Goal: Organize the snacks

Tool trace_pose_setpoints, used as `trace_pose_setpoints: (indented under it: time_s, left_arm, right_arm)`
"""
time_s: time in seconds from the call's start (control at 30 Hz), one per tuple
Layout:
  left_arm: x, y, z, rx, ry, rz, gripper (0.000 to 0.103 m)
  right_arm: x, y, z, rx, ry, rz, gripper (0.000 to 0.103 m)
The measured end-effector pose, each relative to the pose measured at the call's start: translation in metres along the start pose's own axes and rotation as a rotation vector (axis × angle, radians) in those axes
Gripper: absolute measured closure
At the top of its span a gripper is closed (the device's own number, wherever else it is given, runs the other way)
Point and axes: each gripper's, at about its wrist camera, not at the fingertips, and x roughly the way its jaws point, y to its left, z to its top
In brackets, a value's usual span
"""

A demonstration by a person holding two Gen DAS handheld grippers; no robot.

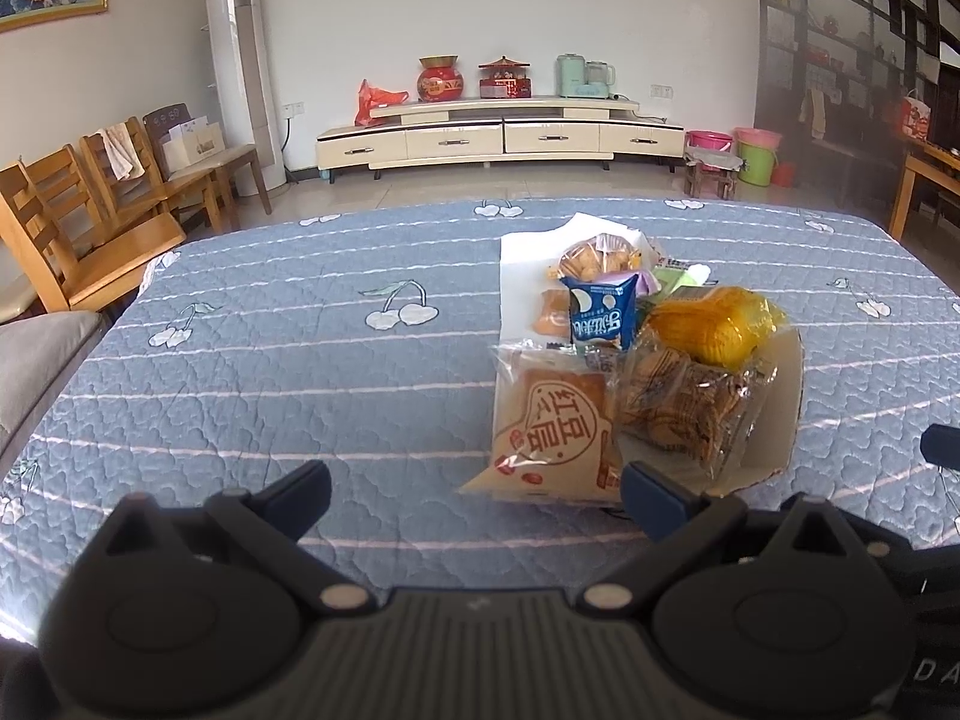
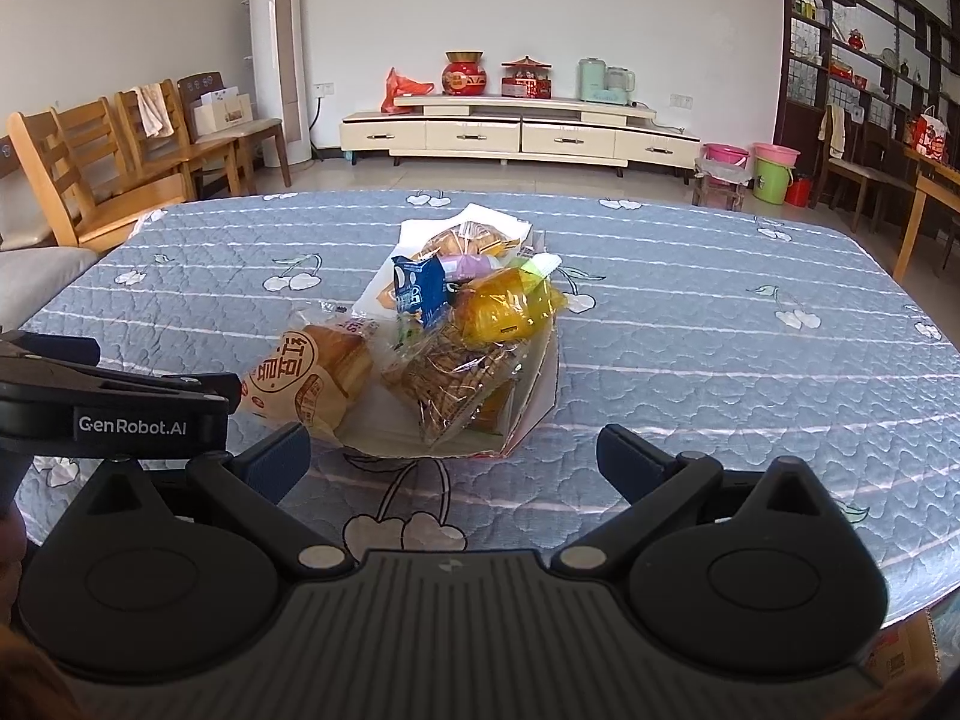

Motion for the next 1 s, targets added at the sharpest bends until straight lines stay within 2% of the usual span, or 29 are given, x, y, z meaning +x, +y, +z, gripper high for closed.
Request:
trace_pose_setpoints:
  time_s: [1.0]
  left_arm:
    - [0.0035, 0.0019, 0.0004, -0.001, 0.005, 0.004, 0.001]
  right_arm:
    - [0.0016, -0.0034, 0.0006, -0.003, 0.011, 0.006, 0.000]
